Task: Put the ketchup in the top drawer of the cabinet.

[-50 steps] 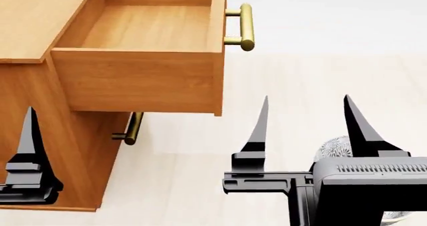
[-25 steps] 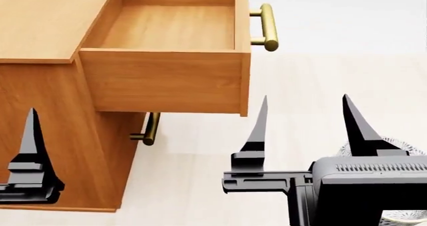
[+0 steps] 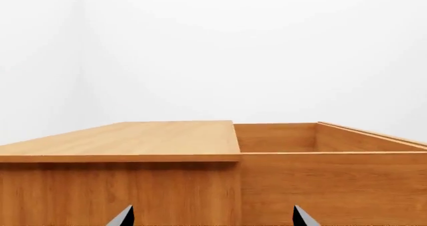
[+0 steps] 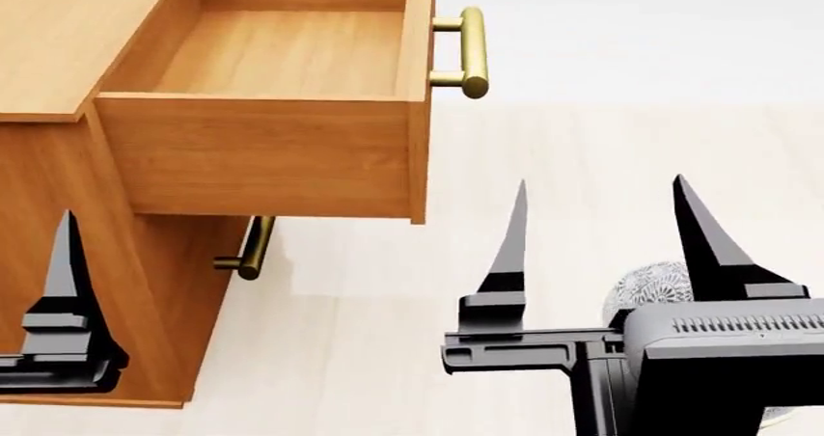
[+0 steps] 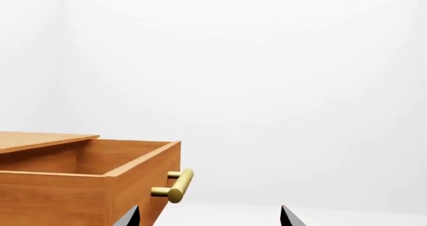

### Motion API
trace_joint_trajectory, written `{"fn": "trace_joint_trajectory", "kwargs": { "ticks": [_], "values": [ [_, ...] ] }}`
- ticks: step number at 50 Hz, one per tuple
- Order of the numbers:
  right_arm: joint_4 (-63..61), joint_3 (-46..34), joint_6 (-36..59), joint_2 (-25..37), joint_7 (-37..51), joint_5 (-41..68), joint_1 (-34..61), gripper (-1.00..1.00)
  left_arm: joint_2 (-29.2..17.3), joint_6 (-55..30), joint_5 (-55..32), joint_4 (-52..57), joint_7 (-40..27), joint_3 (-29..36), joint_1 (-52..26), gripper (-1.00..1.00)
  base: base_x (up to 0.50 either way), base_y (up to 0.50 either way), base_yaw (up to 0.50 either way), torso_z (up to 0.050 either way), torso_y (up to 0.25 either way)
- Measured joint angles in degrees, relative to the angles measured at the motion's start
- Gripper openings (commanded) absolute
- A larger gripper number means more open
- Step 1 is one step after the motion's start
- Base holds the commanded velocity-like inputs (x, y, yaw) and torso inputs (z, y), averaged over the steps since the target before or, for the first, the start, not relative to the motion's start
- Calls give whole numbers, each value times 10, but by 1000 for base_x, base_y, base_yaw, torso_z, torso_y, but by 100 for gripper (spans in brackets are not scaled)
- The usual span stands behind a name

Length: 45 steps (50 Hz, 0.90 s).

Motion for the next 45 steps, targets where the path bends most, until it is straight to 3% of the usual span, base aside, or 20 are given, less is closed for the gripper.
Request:
{"fn": "trace_joint_trajectory", "kwargs": {
  "ticks": [45],
  "values": [
    [138,217,-22,147,-136,131,32,100,-9,15,-1,-25,-18,7,1,100,0,0,0,0,0]
  ]
}}
